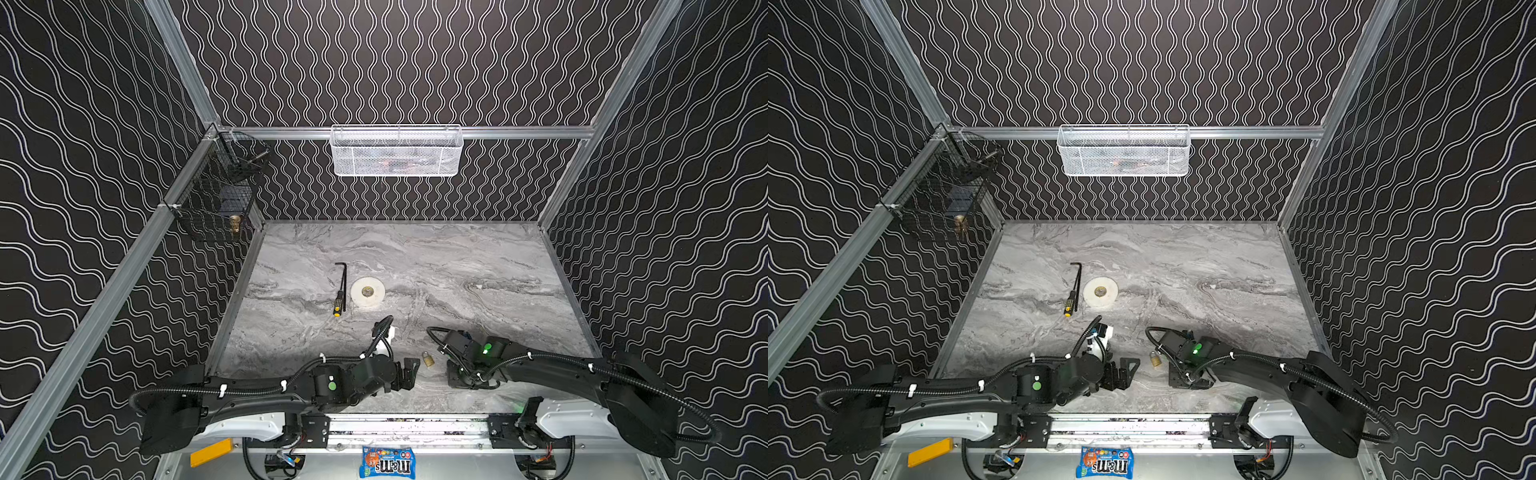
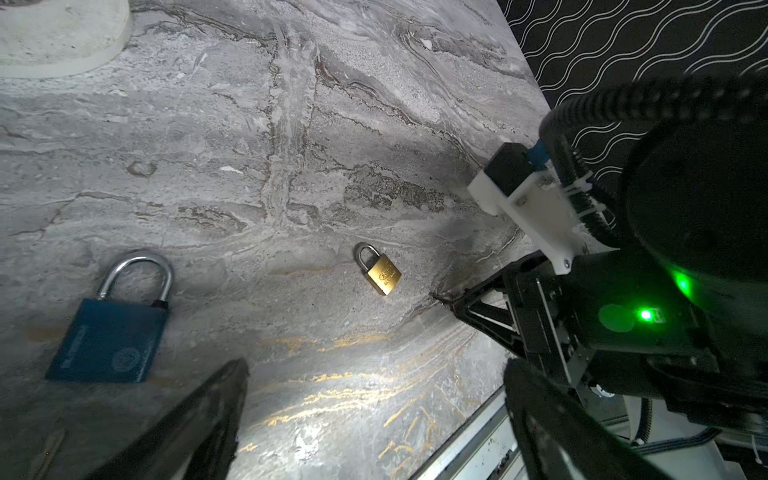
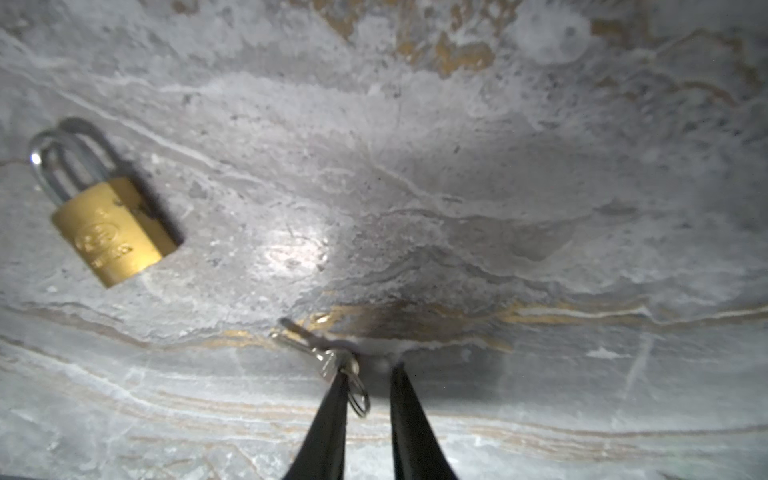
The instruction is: Unlock with the key
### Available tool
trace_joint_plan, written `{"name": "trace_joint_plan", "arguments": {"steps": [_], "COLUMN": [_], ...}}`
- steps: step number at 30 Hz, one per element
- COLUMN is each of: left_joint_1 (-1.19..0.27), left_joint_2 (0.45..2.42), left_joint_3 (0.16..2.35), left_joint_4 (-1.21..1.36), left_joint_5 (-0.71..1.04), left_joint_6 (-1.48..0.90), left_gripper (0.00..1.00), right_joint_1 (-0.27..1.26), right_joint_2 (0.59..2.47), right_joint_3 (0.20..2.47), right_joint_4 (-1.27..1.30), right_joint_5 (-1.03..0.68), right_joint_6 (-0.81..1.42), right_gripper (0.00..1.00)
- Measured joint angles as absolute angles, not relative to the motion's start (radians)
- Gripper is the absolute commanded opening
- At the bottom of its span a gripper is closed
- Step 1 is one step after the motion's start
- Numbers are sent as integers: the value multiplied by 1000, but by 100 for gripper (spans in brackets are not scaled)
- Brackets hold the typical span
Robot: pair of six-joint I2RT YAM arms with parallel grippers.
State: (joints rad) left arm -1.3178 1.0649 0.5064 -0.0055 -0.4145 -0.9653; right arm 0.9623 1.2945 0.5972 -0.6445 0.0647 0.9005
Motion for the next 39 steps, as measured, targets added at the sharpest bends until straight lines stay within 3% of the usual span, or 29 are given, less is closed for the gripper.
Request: {"name": "trace_joint_plan", "arguments": {"steps": [22, 39], "left_joint_1": [-1319, -1319], "left_joint_2": [991, 928], "left_joint_3": [461, 477], "left_joint_4": [-2, -3], "left_joint_5": [-432, -434], "left_joint_6": [-970, -1022], "left_gripper": [99, 99], "right_joint_1": [968, 968], "right_joint_2": [1288, 1089], "right_joint_3": [582, 526], "right_joint_4": [-587, -514], "right_joint_5": [73, 58], "right_joint_6": [907, 897], "right_gripper": [1, 0]}}
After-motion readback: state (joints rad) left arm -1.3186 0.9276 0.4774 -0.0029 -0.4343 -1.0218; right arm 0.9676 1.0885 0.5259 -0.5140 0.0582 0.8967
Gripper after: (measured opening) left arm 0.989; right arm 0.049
